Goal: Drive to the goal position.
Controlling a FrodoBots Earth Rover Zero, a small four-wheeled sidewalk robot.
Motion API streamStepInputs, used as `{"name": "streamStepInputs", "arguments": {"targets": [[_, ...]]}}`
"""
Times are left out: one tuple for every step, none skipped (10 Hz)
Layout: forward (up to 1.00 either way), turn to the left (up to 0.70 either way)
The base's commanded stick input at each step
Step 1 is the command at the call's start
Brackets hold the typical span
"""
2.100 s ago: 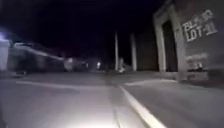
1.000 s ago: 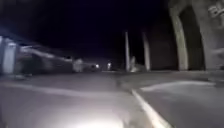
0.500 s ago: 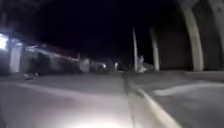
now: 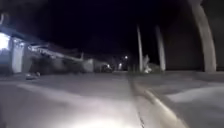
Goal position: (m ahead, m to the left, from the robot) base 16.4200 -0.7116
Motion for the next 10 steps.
{"name": "streamStepInputs", "arguments": {"targets": [[0.7,0.0],[0.7,0.0],[0.7,0.0],[0.7,0.0],[0.7,0.0],[0.7,0.0],[0.7,0.0],[0.7,0.0],[0.7,0.0],[0.7,0.0]]}}
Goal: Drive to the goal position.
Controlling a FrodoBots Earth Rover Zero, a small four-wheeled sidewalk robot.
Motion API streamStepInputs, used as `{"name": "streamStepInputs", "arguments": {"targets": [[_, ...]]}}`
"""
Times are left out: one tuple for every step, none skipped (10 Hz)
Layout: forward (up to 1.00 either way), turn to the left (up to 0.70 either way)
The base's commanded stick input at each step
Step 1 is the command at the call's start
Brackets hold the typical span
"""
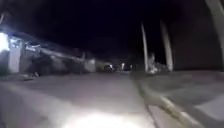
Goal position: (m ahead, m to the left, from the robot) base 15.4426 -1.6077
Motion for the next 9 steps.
{"name": "streamStepInputs", "arguments": {"targets": [[0.7,0.0],[0.7,0.0],[0.7,0.0],[0.7,0.0],[0.7,0.0],[0.7,-0.03],[0.7,-0.19],[0.7,-0.34],[0.7,-0.1]]}}
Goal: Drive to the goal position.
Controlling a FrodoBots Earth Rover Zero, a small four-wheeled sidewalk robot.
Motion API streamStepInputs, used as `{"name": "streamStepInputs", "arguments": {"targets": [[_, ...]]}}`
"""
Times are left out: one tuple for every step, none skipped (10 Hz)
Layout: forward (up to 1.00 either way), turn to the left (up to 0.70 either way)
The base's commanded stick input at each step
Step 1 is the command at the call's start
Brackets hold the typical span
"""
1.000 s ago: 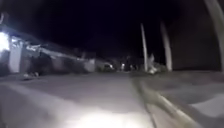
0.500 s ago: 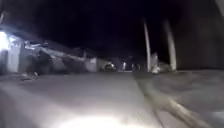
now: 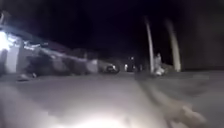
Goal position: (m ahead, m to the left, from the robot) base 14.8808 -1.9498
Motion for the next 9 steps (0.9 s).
{"name": "streamStepInputs", "arguments": {"targets": [[0.7,0.0],[0.7,-0.12],[0.7,-0.24],[0.7,-0.05],[0.7,0.0],[0.7,0.0],[0.7,0.0],[0.7,-0.08],[0.7,-0.35]]}}
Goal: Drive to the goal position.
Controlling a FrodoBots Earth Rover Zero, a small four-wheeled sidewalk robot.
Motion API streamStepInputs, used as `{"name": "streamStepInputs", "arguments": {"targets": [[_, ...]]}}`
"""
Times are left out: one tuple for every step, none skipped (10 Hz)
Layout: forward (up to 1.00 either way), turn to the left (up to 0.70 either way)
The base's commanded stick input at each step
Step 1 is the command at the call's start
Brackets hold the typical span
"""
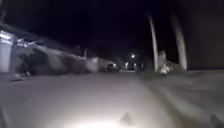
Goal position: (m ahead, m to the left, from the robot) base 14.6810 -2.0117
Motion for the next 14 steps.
{"name": "streamStepInputs", "arguments": {"targets": [[0.7,-0.27],[0.7,-0.09],[0.7,0.0],[0.7,0.0],[0.7,0.0],[0.7,0.0],[0.7,0.0],[0.7,0.0],[0.7,0.0],[0.7,0.0],[0.7,0.0],[0.7,0.0],[0.7,0.0],[0.7,0.0]]}}
